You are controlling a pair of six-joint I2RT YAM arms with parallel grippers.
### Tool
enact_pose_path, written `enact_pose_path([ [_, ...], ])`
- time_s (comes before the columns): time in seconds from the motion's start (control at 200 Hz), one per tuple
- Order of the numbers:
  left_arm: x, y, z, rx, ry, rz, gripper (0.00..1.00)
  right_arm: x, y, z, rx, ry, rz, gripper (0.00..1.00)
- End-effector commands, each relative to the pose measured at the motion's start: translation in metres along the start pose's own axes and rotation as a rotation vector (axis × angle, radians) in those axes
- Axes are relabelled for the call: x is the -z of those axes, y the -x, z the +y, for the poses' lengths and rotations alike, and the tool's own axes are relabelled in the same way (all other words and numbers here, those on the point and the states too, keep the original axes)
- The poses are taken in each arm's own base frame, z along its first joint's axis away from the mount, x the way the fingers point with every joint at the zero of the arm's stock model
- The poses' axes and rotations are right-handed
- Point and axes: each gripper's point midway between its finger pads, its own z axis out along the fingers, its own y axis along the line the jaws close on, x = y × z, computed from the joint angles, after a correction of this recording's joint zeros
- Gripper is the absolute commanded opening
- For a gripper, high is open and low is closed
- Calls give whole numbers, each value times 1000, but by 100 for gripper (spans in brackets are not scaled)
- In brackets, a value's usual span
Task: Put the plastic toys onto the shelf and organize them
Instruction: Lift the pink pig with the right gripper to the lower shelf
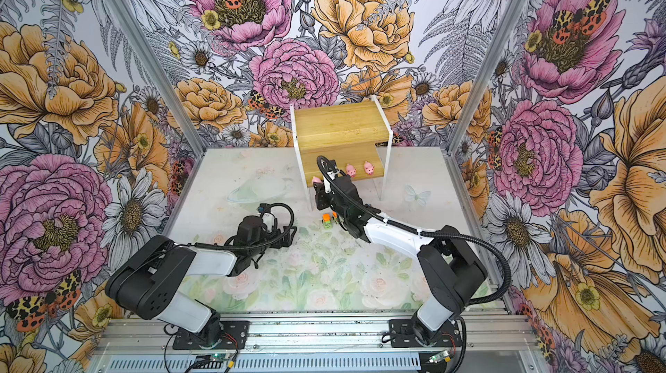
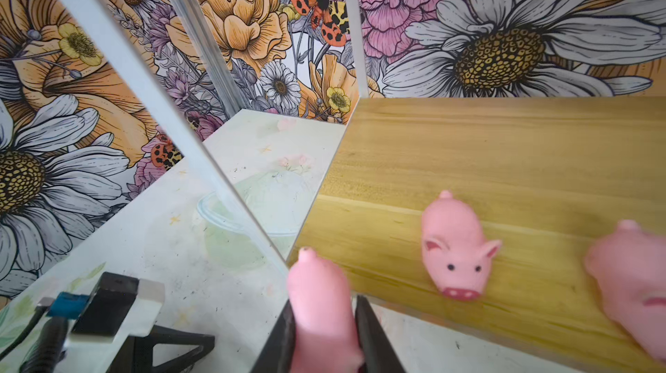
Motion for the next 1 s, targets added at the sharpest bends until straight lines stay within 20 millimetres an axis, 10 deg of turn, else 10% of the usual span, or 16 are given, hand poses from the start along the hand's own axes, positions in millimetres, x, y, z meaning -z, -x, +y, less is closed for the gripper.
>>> enact_pose_path([
  [0.0,-3,3,1,2,-1,-1,99,-9,19,-9,-41,-61,-59,27],
  [0.996,-5,3,-1,-7,-12,4,99,-48,29,-4,-133,-113,-107,26],
])
